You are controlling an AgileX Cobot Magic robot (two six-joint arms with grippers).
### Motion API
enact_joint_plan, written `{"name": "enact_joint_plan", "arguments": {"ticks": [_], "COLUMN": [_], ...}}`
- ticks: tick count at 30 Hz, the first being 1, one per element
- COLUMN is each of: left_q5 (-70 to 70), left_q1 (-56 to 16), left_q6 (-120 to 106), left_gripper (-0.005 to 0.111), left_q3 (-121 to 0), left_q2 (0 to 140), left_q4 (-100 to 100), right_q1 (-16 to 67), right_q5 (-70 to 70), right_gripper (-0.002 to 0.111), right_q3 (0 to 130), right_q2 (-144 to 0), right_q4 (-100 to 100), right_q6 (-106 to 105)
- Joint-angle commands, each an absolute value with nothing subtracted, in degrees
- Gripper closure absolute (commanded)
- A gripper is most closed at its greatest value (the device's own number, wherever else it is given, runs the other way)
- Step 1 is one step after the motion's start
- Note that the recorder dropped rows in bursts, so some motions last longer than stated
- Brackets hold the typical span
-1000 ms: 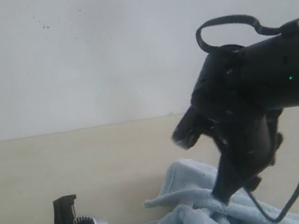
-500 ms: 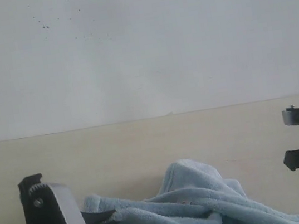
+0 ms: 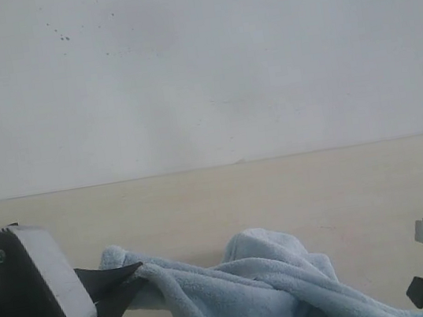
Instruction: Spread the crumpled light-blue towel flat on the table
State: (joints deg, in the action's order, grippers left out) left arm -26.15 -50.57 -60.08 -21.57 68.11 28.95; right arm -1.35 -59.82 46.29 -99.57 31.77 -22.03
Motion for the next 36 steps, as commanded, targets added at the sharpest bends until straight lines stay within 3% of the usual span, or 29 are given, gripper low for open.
{"name": "enact_joint_plan", "arguments": {"ticks": [1,8,17,23,29,36], "left_q5": [-26.96,-26.73,-26.95,-26.95,-26.94,-26.94], "left_q1": [-50.57,-50.57,-50.57,-50.57,-50.57,-50.57], "left_q6": [-60.1,-60.1,-60.1,-60.1,-60.1,-60.1], "left_gripper": [0.103,0.103,0.103,0.103,0.103,0.103], "left_q3": [-21.4,-21.4,-21.4,-21.4,-21.4,-21.4], "left_q2": [67.67,67.69,67.69,67.69,67.69,67.69], "left_q4": [29.77,29.77,29.77,29.77,29.38,29.58], "right_q1": [-1.56,-1.56,-1.56,-0.71,7.2,12.05], "right_q5": [-54.23,-53.07,-69.86,-67.1,-64.41,-53.97], "right_gripper": [0.057,0.057,0.057,0.057,0.057,0.065], "right_q3": [43.22,44.88,54.9,55.6,55.6,55.6], "right_q2": [-99.55,-99.42,-95.9,-95.03,-93.59,-84.11], "right_q4": [32.32,34.57,46.67,42.53,38.9,21.11], "right_q6": [-23.26,-24.94,-38.57,-44.39,-48.59,-32.25]}}
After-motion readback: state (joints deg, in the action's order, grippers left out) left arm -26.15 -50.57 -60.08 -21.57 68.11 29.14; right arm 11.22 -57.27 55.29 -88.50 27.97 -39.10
